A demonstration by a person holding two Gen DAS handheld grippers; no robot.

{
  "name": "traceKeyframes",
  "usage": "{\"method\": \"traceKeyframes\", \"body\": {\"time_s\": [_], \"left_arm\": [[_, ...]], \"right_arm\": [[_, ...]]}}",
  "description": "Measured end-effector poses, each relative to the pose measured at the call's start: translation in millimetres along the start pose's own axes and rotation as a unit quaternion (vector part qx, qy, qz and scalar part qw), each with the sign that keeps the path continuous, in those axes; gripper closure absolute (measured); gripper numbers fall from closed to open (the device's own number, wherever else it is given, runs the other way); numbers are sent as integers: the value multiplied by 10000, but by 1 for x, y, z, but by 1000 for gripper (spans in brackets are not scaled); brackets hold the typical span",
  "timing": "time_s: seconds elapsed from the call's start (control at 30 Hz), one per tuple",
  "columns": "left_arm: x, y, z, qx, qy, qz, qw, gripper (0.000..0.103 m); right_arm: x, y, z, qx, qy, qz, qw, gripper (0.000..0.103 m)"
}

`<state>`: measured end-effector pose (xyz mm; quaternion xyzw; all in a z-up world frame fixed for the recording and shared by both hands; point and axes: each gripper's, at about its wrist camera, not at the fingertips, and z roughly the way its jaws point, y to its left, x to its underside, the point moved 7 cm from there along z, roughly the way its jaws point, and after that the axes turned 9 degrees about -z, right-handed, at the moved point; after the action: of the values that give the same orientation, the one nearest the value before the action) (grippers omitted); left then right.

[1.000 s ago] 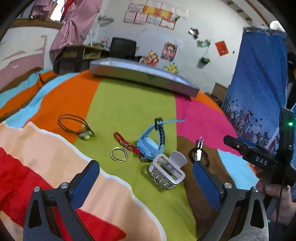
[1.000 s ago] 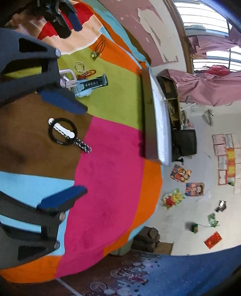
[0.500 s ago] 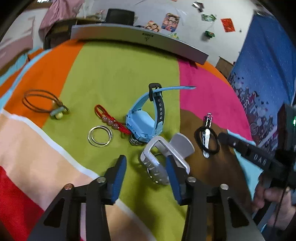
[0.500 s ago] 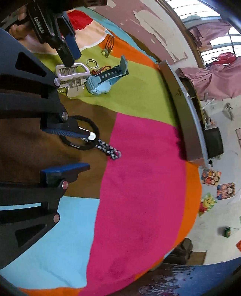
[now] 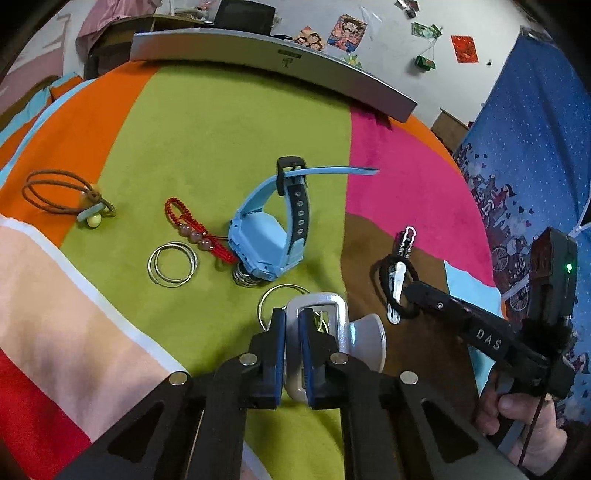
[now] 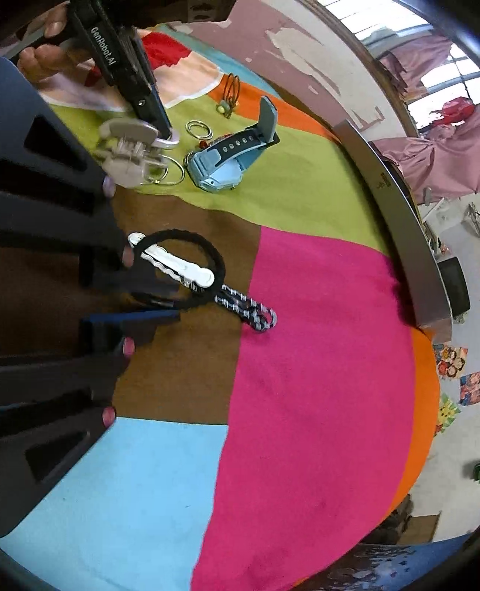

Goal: Organize jewelry
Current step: 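Grasp the white claw clip with the left tool while the right tool grasps the black hair tie, then carry the claw clip and hair tie into the silver tray and open both tools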

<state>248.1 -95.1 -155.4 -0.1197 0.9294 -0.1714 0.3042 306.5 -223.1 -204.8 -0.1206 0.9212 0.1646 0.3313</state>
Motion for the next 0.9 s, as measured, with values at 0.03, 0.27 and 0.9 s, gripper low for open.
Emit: {"method": "traceKeyframes", "body": {"time_s": [0.03, 0.27, 0.9], "left_arm": [[0, -1, -2, 0, -13, 31, 10000, 95], [-10, -20, -24, 28, -126, 271, 9996, 95], [-188, -59, -69, -18, -1674, 103, 9858, 95]], "right_arm": [[0, 0, 1, -56, -5, 86, 9999, 98], [-13, 2, -20, -146, -391, 293, 9987, 98], [-146, -27, -88, -3, -1657, -144, 9861, 98]]}}
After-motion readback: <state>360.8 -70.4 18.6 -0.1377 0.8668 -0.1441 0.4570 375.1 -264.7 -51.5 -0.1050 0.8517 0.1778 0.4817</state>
